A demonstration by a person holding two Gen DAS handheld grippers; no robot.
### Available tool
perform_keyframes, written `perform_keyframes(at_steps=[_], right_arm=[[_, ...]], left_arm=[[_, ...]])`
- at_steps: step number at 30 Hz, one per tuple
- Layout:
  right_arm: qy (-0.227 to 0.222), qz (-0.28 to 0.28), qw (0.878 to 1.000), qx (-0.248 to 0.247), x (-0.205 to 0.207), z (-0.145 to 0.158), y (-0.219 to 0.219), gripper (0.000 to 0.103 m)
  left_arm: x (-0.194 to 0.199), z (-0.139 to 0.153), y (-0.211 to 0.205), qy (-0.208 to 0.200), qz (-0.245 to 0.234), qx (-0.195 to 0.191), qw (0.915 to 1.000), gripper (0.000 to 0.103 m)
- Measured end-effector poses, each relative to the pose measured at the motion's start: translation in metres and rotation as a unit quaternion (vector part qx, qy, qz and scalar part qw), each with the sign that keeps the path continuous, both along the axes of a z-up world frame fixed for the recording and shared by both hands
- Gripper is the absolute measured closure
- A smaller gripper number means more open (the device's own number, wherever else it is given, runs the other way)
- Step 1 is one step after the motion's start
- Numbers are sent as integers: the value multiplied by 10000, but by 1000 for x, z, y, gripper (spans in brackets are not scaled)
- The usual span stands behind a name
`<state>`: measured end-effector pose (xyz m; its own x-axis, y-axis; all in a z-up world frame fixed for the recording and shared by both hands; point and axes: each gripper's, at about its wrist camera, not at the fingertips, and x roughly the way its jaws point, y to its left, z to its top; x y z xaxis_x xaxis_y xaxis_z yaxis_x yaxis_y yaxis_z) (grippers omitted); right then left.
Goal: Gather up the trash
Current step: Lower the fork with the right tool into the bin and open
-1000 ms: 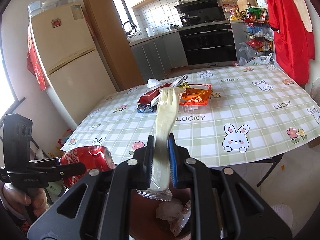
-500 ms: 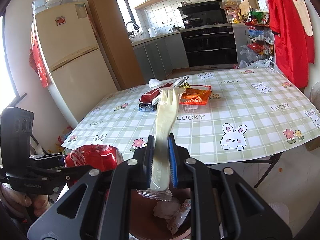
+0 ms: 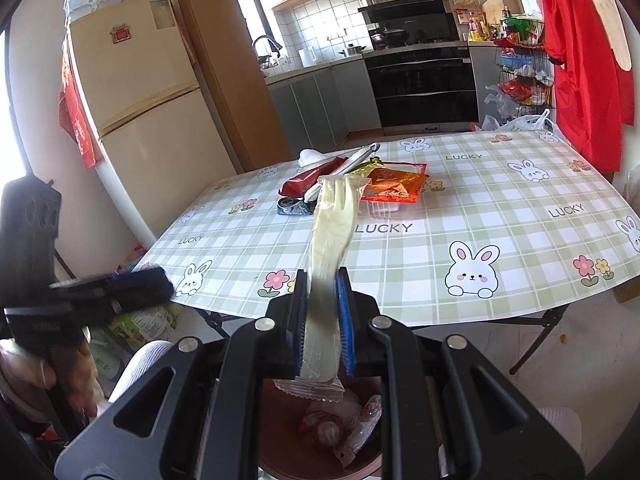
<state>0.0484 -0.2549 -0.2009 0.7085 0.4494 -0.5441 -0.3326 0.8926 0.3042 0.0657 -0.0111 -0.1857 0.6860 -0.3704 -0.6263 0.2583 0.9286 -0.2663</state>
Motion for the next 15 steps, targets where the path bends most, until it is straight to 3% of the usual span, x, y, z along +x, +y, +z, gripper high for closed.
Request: perform_keyframes(at_steps=[7,15], right_arm=[[-15,238,9997,-76,-3,0,11,85],[33,562,9982,-183,-4,-1,30,85]], left_arm=[[-15,28,42,-909,1265,436,9868,6],[-18,24,62,-884,1644,293,9820,6]])
